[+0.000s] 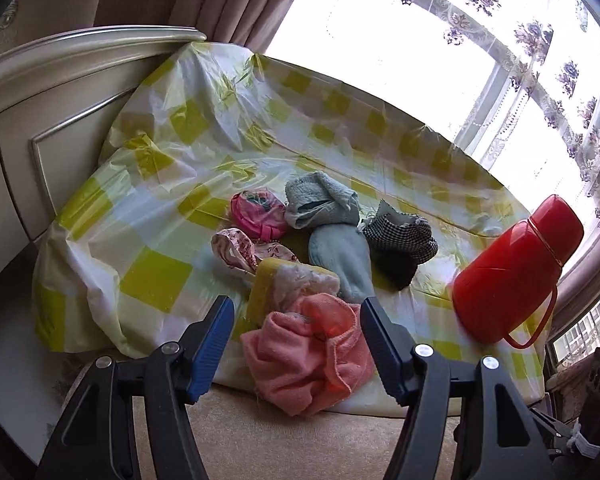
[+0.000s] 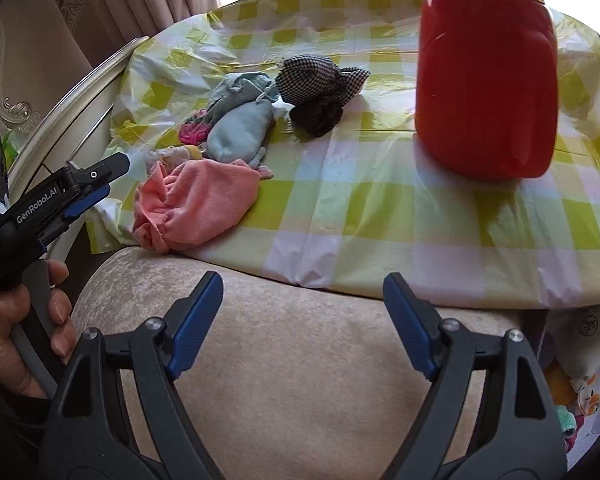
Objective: Organize soft objects
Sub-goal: 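Grasp the yellow sponge with the left tool while the right tool grasps the pink towel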
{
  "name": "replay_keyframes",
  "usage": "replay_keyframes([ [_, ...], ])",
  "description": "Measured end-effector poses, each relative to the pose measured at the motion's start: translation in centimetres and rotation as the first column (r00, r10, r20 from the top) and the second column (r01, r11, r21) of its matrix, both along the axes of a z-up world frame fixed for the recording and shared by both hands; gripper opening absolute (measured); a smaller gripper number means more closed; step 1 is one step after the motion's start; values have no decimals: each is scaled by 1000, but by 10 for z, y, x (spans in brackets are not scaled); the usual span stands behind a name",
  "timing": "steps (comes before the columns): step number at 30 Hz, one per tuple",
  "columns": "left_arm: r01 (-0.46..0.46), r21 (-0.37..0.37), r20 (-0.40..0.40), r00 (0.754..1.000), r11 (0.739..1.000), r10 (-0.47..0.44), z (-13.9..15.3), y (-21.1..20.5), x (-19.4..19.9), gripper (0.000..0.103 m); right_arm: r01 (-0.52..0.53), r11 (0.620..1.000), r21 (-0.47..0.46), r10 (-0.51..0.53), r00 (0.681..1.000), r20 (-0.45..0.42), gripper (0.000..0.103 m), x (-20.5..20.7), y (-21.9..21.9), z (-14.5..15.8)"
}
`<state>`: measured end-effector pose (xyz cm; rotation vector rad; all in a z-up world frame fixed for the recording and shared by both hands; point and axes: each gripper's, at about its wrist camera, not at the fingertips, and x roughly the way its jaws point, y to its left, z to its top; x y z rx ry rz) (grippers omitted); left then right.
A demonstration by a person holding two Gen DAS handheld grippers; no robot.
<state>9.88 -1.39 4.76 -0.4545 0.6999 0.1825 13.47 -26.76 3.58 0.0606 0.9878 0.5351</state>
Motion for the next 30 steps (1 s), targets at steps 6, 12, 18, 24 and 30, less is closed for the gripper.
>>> replay_keyframes([
  [6,-1,-108,-12,1000,994,0,-11,23,10,72,-83,996,19,83,996,-28,85,12,51,-7],
  [12,53,-228,-42,997,972,-64,-30,36,37,79,-139,990,37,141,989,-50,86,22,88,-13],
  [18,48,-331,-74,994,942,-77,-51,47,57,79,-166,986,20,167,984,-66,87,32,113,-18],
  [24,47,-399,-79,993,916,-85,-67,54,64,64,-185,983,16,186,979,-89,87,44,131,-27],
  [30,73,-393,-56,993,917,-104,-67,50,62,49,-192,981,30,194,976,-103,87,56,145,-35],
])
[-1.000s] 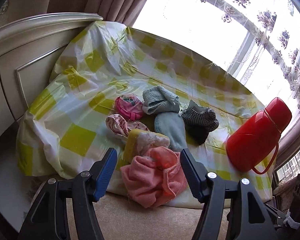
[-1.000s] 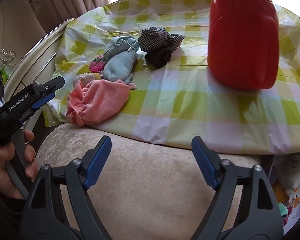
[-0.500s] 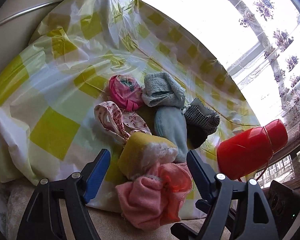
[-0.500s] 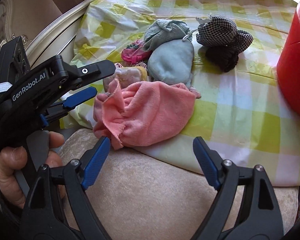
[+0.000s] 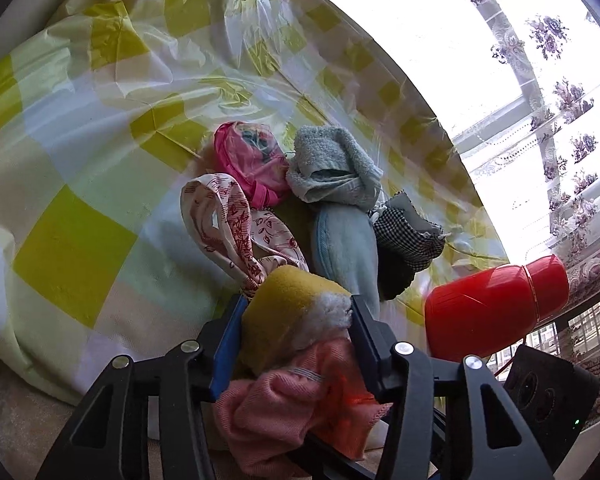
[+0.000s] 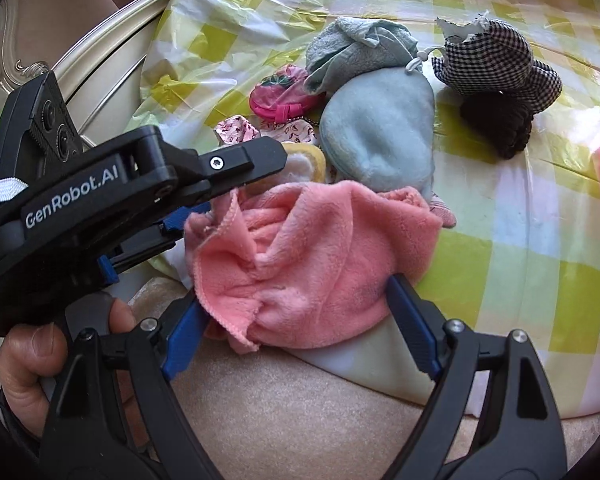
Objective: Organize soft objects
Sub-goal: 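Grasp the yellow sponge with the left tool while the right tool grasps the pink towel, then carry the yellow sponge and pink towel over the white box and open both tools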
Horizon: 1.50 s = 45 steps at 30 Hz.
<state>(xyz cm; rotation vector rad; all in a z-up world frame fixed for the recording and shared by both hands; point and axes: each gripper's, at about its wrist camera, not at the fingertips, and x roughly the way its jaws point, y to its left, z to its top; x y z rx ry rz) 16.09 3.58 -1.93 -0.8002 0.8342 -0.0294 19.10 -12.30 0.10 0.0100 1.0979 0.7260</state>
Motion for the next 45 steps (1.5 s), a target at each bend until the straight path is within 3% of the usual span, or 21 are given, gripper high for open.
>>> replay_keyframes([
  [1,-2,1,4,1000,1000,2,0,0,-1,48,1,1000,3,-1,1000,4,86,1,0,0],
  [3,-9,0,20,1000,1000,9,2,0,-3,40,0,1000,8,0,1000,8,73,0,0,0],
  [5,-14,-5,35,999,1000,14,3,1,-6,38,10,1000,13,-10,1000,5,50,0,-3,-1],
  [8,-21,-6,56,998,1000,21,6,1,-11,36,6,1000,28,-5,1000,-5,38,-3,-8,-1],
  [10,-27,-5,75,997,1000,27,9,2,-15,34,6,1000,31,-6,1000,3,35,-6,-10,2],
  [28,-9,49,133,991,999,2,31,-26,-32,30,180,980,85,-184,982,42,32,-26,-92,22],
  [37,105,78,143,983,991,-115,43,-78,-34,30,287,951,115,-293,955,43,32,-40,-155,29],
  [45,239,105,145,957,965,-252,51,-145,-31,30,386,914,121,-396,916,66,31,-57,-220,38],
])
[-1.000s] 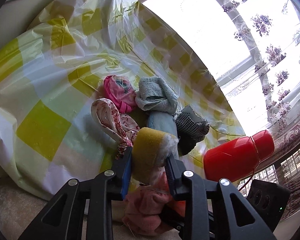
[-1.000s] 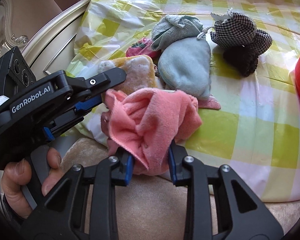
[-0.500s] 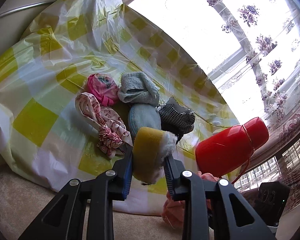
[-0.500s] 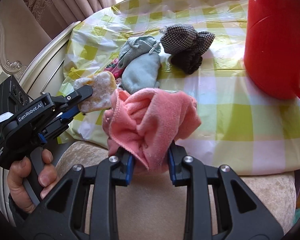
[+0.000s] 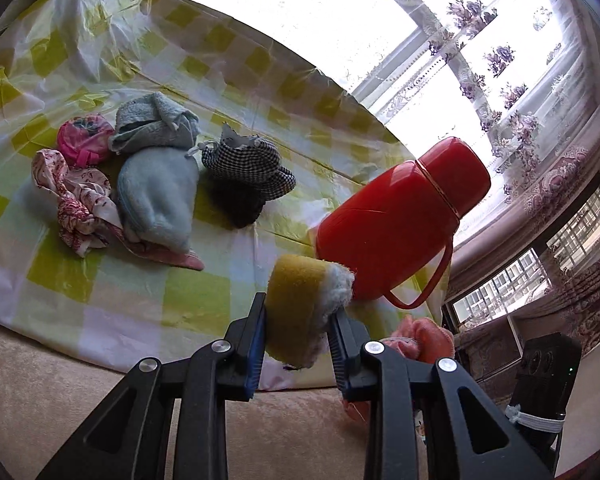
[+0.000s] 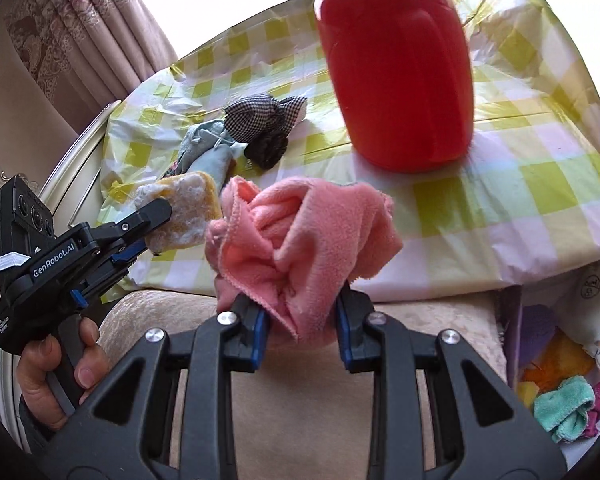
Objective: Organize soft objects
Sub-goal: 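Carry the yellow sponge and pink towel over the white box and open both tools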
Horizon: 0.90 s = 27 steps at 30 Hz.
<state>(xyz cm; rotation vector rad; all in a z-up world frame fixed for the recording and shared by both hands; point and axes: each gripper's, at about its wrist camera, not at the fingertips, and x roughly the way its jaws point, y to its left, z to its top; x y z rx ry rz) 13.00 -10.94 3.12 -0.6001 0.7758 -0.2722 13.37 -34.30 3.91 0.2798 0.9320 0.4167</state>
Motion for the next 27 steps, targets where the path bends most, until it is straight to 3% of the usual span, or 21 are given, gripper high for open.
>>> replay_keyframes([
  [11,217,-1,-3,976,976,-217,6,-106,6,30,236,971,-37,-237,971,-20,31,-32,-125,-1],
  [18,368,12,-12,930,930,-368,7,-179,1,30,375,921,-109,-381,924,-35,31,-53,-194,-12],
  [27,494,42,-32,870,869,-493,8,-249,-3,30,487,836,-255,-506,863,-12,32,-71,-244,-17],
])
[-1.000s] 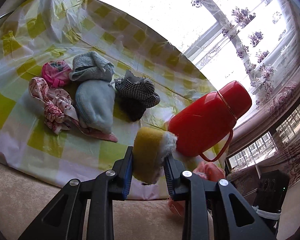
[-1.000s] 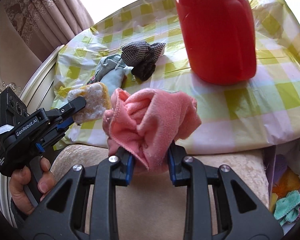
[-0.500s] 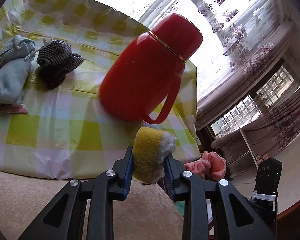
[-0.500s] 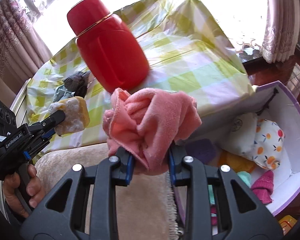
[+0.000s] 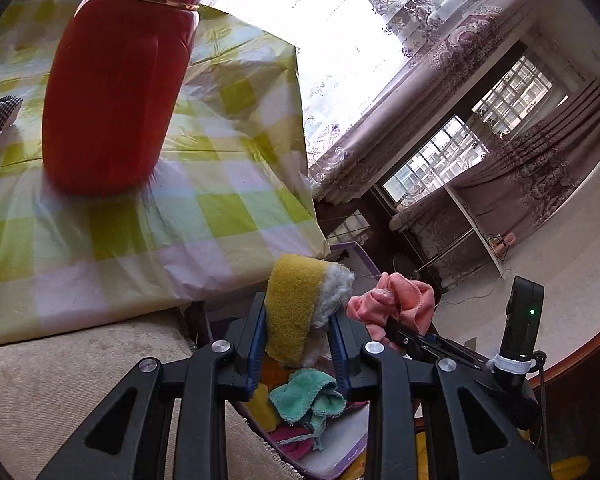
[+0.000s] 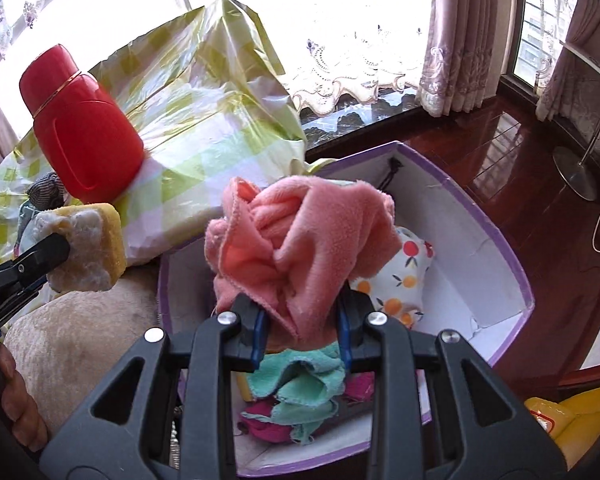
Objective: Organize soft objects
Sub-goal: 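Carry the yellow sponge and pink towel over the white box and open both tools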
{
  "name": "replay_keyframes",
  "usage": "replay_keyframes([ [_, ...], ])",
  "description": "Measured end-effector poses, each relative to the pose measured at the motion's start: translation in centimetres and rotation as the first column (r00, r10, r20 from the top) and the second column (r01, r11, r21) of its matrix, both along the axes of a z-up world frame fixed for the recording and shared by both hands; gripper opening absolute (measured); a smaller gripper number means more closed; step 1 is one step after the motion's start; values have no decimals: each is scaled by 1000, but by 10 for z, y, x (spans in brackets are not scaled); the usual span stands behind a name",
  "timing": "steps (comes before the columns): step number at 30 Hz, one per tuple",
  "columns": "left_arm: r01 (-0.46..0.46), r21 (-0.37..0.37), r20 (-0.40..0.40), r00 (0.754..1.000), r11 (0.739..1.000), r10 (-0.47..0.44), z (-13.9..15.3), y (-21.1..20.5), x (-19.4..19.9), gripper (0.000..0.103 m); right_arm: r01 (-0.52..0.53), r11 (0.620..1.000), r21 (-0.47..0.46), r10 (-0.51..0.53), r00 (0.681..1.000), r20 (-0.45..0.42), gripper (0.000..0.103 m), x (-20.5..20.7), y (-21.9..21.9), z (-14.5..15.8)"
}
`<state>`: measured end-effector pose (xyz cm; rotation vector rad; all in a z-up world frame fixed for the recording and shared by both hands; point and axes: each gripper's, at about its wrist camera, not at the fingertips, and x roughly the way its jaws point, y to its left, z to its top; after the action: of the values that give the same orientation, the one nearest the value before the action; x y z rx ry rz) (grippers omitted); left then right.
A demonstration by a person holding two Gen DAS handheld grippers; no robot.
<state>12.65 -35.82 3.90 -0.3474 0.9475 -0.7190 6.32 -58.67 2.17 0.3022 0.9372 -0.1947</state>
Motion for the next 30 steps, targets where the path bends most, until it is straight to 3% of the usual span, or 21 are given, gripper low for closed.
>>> replay_keyframes([
  [5,58,15,-12,998,998,-58,-3,-28,0,32,76,993,-94,-79,996,-32,35,-3,-19,-2],
  [7,77,31,-24,997,997,-76,-6,-36,-1,41,97,989,-116,-102,994,-40,36,-4,-23,-3],
  [9,81,52,-33,996,995,-80,-9,-40,-1,57,108,985,-134,-115,992,-49,36,-5,-25,-4],
  [14,71,56,-39,997,996,-69,-11,-36,-1,58,121,981,-153,-131,990,-53,51,-4,-27,-5],
  [22,17,85,1,1000,996,-17,-5,-22,-3,59,88,987,-136,-93,995,-34,67,-2,-13,-1],
  [26,-64,163,59,997,984,56,1,-10,-5,59,58,991,-120,-61,998,-22,73,0,-1,0],
  [30,-169,258,100,984,951,148,4,7,-2,59,19,994,-103,-21,1000,-22,75,5,15,1],
])
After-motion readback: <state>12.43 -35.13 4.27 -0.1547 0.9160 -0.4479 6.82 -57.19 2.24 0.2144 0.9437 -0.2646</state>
